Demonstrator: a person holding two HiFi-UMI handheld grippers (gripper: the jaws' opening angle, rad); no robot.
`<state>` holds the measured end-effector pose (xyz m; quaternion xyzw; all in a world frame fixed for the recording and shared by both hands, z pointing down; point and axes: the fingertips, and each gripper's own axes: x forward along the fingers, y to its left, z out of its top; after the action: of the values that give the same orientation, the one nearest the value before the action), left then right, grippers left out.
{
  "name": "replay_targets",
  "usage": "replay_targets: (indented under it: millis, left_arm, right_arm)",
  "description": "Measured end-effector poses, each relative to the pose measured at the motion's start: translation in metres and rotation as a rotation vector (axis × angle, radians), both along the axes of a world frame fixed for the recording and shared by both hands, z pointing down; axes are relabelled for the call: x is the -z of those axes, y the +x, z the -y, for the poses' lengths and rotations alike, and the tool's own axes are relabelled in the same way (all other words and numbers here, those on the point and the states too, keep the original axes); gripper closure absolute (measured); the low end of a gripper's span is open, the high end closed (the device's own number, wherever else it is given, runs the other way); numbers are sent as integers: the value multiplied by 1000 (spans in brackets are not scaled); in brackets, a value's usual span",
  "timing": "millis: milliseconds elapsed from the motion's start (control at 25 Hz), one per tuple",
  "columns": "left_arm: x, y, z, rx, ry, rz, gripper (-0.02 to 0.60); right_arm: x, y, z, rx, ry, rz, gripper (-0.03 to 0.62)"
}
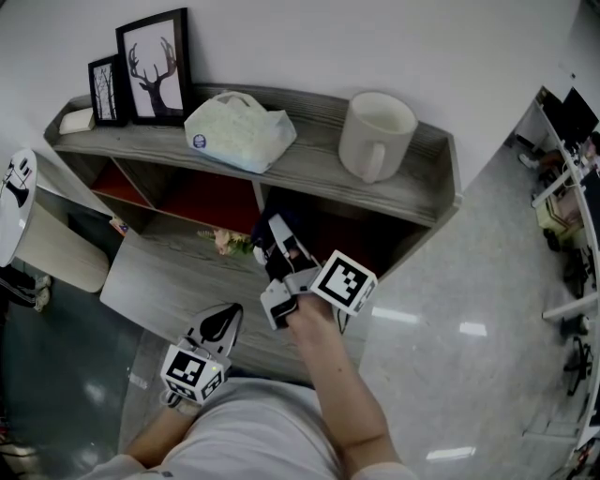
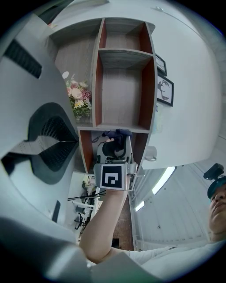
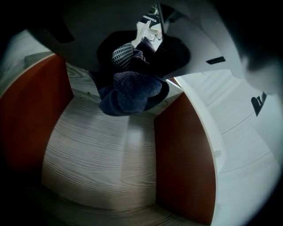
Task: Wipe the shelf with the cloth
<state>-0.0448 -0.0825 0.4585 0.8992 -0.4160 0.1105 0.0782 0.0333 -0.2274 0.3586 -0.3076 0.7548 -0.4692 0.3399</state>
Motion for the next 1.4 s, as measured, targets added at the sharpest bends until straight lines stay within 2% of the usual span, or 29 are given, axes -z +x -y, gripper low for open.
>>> replay_targets:
  millis: [160,360,600,880,960,1120,1400]
  left_arm:
    - [2,-2,3,-2,2,-3,565]
    - [6,-2,8,-27,9,-9,565]
    - [11,-6,16,-71,6,-27,565]
    - [24,-8,25,-159,-1,-34,565]
    - [27,-5,25,-188,0,-42,565]
    - [28,6,20,-278,6,-64,565]
    - [22,28,9,-413,-19,-79,565]
  right_arm:
    - [2,-1,0,8,11,29,503]
    - [3,4,-3,-30,33,-3,503]
    - [-15,26,-18,-138,28,-155,502]
    - [-24,36,-54,-225,91,-312,502]
    - [-28,39,-67,-255,108,-398,502]
    - [-44,45,-97,-316,127,-636,502]
    - [-69,64,-147,-398,100,-975,502]
